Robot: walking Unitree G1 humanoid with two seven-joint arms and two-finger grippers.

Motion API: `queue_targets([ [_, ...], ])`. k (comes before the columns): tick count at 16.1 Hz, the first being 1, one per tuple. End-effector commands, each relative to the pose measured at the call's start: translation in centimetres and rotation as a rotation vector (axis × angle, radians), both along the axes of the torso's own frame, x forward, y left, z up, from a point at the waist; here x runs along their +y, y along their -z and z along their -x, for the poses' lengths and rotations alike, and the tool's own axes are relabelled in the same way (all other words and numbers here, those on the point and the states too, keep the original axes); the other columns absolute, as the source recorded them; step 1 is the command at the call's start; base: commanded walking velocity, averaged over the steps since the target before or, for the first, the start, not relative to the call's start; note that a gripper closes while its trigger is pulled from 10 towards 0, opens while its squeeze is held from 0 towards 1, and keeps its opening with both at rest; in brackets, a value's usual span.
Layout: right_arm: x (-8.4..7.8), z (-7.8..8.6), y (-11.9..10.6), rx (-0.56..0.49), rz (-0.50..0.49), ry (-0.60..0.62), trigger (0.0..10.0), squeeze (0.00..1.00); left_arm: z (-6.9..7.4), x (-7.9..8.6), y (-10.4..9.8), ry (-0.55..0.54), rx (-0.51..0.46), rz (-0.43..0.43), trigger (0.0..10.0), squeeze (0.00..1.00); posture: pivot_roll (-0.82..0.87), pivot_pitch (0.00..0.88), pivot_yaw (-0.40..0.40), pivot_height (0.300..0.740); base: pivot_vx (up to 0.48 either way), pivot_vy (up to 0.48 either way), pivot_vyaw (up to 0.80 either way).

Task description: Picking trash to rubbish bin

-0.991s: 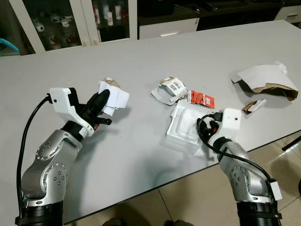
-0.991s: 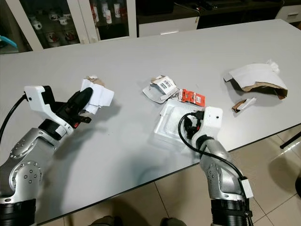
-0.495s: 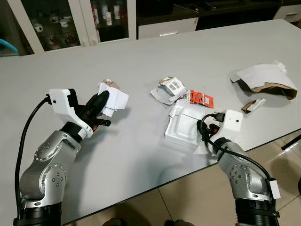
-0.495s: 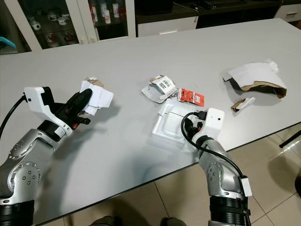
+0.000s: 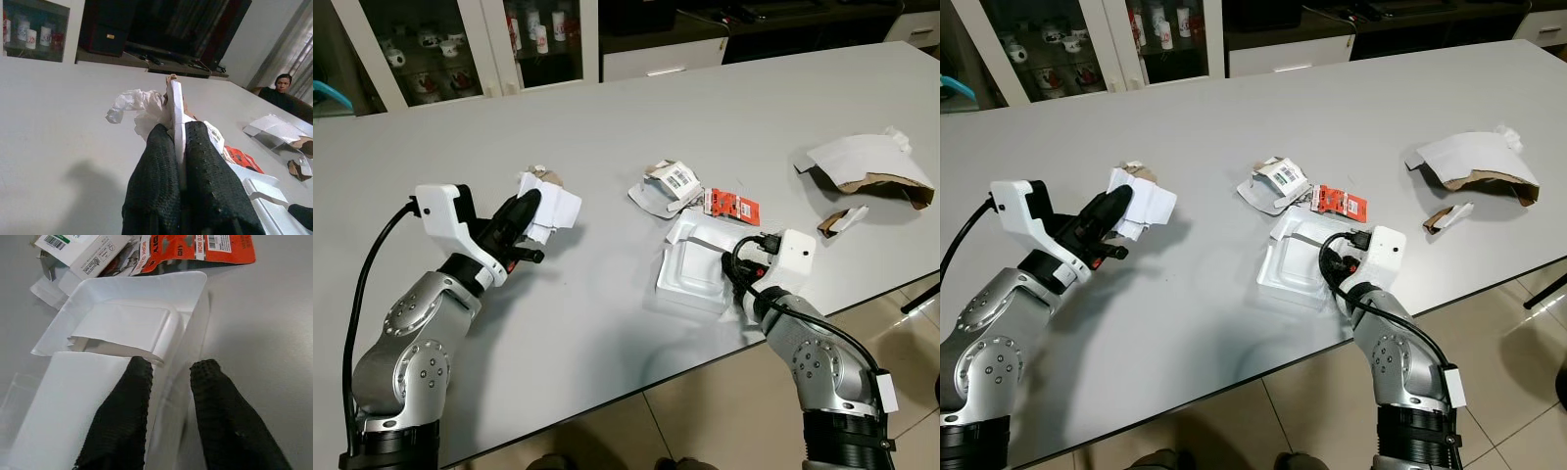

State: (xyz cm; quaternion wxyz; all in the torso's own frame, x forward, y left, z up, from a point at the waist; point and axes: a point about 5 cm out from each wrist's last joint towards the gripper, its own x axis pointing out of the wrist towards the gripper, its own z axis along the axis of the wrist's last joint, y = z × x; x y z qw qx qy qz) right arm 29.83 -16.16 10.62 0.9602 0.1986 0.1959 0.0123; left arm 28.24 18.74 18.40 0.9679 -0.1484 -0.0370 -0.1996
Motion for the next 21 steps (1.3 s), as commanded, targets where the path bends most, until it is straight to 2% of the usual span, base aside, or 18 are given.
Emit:
queue_targets([
  [1, -0.4, 0.9, 2.5, 0.140, -0.010, 0.024, 0.0, 0.00, 0.1, -0.4, -0.4, 0.031, -0.008, -0.013, 0.0, 0.00, -0.02, 0.103, 0.004, 0.740, 0.000, 0.000, 0.00],
  [7, -0.8, 0.9, 2.7, 0.147, -0.097, 0.070, 0.0, 0.00, 0.0, -0.6, -0.3, 0.045, -0.008, -0.012, 0.0, 0.00, -0.02, 0.096, 0.004, 0.740, 0.000, 0.000, 0.00],
  [13, -1.2, 0.6, 2.0, 0.102, -0.100, 0.097, 0.0, 0.00, -0.1, -0.5, -0.5, 0.045, -0.016, -0.011, 0.0, 0.00, -0.02, 0.085, 0.006, 0.740, 0.000, 0.000, 0.00],
  [17, -1.5, -0.2, -0.6, -0.081, -0.061, 0.114, 0.0, 0.00, -0.1, -0.4, -0.6, 0.036, -0.024, -0.011, 0.0, 0.00, -0.02, 0.079, 0.009, 0.740, 0.000, 0.000, 0.00],
  [20, -1.3, -0.1, -3.0, -0.240, 0.070, 0.104, 0.0, 0.00, 0.1, -0.1, -0.7, 0.012, -0.022, -0.004, 0.0, 0.00, -0.01, 0.077, 0.009, 0.740, 0.000, 0.000, 0.00],
  [21, -1.3, 0.2, -4.0, -0.312, 0.154, 0.098, 0.0, 0.00, 0.2, 0.2, -0.6, -0.026, -0.012, 0.021, 0.0, 0.00, -0.01, 0.078, 0.009, 0.740, 0.000, 0.000, 0.00],
])
